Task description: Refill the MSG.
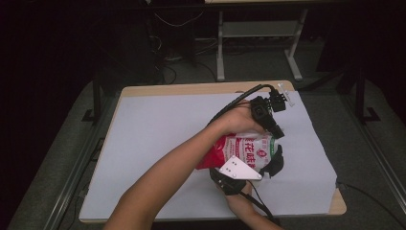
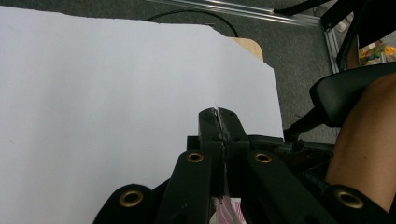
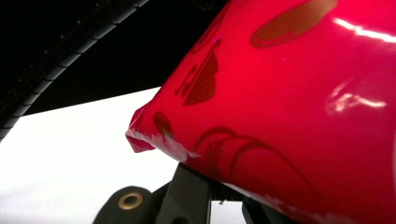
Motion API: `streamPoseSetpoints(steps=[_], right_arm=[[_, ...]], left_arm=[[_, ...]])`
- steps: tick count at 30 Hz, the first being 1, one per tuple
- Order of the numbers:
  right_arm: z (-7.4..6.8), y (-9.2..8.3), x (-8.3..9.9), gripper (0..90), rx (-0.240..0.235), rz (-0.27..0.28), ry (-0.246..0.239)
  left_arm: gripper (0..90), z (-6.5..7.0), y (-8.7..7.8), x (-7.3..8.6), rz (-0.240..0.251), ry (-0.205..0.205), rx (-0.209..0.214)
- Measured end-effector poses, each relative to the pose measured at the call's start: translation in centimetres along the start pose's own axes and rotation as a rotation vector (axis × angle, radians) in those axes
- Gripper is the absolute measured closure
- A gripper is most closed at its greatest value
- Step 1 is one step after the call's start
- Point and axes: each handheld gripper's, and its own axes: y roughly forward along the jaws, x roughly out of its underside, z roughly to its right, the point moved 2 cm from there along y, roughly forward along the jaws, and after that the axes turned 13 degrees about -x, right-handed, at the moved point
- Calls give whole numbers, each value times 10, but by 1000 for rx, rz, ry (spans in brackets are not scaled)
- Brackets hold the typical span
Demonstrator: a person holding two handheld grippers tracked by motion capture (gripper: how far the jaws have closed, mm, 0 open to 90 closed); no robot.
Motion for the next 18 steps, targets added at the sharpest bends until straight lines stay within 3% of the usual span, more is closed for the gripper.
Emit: streamPoseSetpoints(steps=[18], right_arm=[[0,0,-1,900,1,3,-2]], left_arm=[[898,0,2,0,-5,-3,1]])
